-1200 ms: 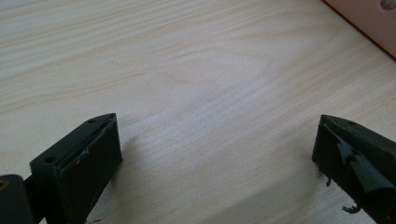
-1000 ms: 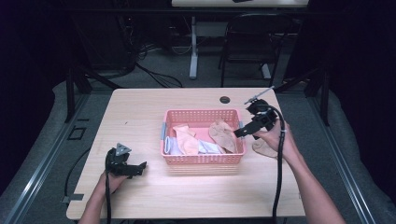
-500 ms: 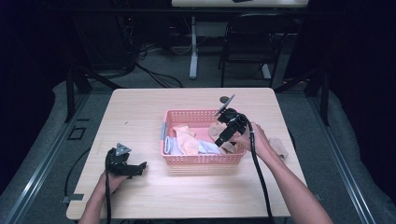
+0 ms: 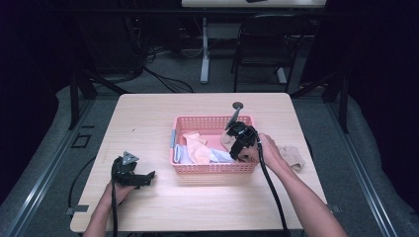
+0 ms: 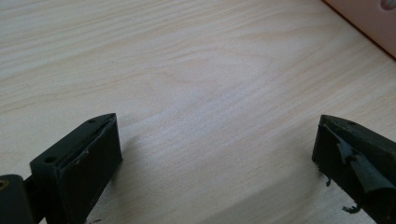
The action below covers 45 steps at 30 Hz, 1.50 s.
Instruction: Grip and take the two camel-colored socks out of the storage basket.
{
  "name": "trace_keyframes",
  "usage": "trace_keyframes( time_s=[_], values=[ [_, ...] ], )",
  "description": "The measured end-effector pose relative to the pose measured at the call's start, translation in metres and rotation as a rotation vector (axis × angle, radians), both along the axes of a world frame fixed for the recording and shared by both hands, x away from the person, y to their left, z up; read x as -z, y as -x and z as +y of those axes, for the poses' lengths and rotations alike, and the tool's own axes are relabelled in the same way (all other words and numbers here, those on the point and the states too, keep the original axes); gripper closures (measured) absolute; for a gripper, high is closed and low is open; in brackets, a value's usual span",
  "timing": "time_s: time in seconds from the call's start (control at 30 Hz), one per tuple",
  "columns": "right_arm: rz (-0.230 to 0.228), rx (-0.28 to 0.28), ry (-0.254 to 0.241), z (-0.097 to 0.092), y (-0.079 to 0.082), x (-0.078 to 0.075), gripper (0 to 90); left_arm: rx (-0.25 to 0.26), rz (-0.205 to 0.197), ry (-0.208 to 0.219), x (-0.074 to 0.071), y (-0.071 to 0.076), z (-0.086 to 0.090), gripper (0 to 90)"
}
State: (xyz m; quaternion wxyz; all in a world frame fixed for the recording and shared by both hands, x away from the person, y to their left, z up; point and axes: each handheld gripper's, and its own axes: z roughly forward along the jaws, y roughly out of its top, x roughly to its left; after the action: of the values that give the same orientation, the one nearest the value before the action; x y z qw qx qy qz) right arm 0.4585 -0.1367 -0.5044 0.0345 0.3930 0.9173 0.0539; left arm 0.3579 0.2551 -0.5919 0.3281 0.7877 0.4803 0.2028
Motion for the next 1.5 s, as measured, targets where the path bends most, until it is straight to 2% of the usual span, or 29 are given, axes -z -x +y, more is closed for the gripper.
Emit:
trace_keyframes(
  time_s=[0.07,0.1,0.13,0.27,0.37,0.47,0.6,0.63,0.93,1.2,1.5],
  values=[
    [0.001,0.01,0.004,0.0,0.0,0.004,31.5,0.0,0.0,0.0,0.0,0.0,0.0,1.1],
    [0.02,0.004,0.033,0.0,-0.002,0.004,33.9,0.0,-0.001,0.0,0.0,0.0,0.0,1.1],
    [0.005,0.032,0.005,0.0,0.0,0.008,38.5,-0.001,0.0,0.0,0.0,0.0,0.0,1.1],
    [0.033,0.022,0.041,0.001,-0.002,0.012,56.0,0.0,0.0,0.0,0.0,0.0,0.0,1.0],
    [0.027,0.029,0.046,0.001,-0.002,0.014,70.3,0.0,0.0,0.0,0.0,0.0,0.0,1.1],
    [0.034,0.035,0.046,0.0,-0.002,0.011,78.7,0.0,0.0,0.0,0.0,0.0,0.0,1.1],
    [0.011,0.041,-0.01,-0.005,-0.002,0.001,81.0,0.0,0.0,0.0,0.0,0.0,0.0,1.1],
    [0.012,0.038,-0.017,-0.006,-0.001,-0.004,81.1,0.0,0.0,0.0,0.0,0.0,0.0,1.1],
    [-0.074,0.035,-0.09,-0.013,0.005,-0.048,81.1,-0.001,0.001,0.0,0.0,0.0,0.0,1.1],
    [-0.125,0.027,-0.132,-0.015,0.01,-0.078,80.9,0.0,0.0,0.0,0.0,0.0,0.0,1.1],
    [-0.154,0.009,-0.161,-0.017,0.015,-0.1,80.6,0.0,0.0,0.0,0.0,0.0,0.0,1.1]
  ],
)
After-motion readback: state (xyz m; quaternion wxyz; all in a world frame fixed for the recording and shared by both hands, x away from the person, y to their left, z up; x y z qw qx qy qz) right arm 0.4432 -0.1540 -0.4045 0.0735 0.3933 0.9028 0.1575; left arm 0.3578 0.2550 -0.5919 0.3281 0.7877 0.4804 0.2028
